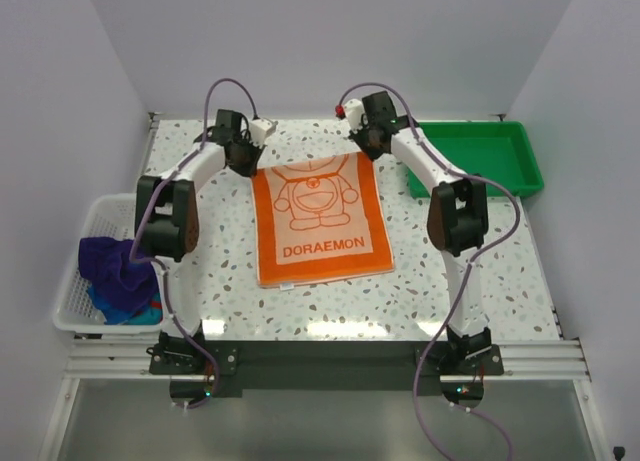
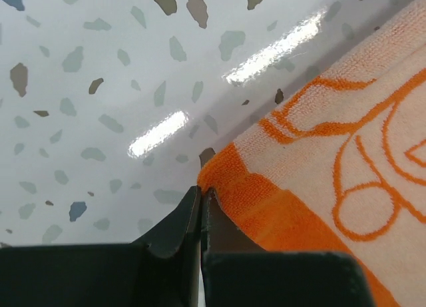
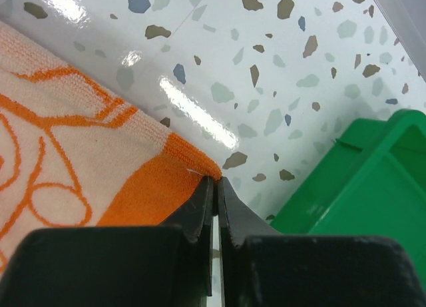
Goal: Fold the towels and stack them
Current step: Fold the towel
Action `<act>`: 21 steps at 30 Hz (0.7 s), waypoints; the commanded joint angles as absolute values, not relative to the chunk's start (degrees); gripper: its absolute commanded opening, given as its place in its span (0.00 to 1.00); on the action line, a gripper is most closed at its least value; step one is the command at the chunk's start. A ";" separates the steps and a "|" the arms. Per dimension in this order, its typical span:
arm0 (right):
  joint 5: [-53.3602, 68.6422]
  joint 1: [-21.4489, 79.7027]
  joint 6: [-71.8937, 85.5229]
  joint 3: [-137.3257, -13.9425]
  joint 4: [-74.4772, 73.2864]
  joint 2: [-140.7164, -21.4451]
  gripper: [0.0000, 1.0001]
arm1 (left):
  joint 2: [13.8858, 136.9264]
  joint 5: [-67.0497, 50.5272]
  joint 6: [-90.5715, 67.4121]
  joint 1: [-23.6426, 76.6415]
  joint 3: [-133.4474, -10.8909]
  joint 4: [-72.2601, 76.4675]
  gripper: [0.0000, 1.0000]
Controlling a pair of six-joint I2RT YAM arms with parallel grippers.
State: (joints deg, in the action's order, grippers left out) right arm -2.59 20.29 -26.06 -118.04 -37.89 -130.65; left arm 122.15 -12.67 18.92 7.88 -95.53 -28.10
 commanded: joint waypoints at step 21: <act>-4.92 19.34 -12.75 -89.39 -43.14 -100.74 0.00 | 85.09 -1.50 -4.74 11.95 -58.02 -20.65 0.00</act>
State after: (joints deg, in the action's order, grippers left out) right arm -0.73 20.71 -16.38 -91.29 -39.05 -105.80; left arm 89.01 -8.73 -0.67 12.38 -60.95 -18.55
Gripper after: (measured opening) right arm 0.022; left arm 0.028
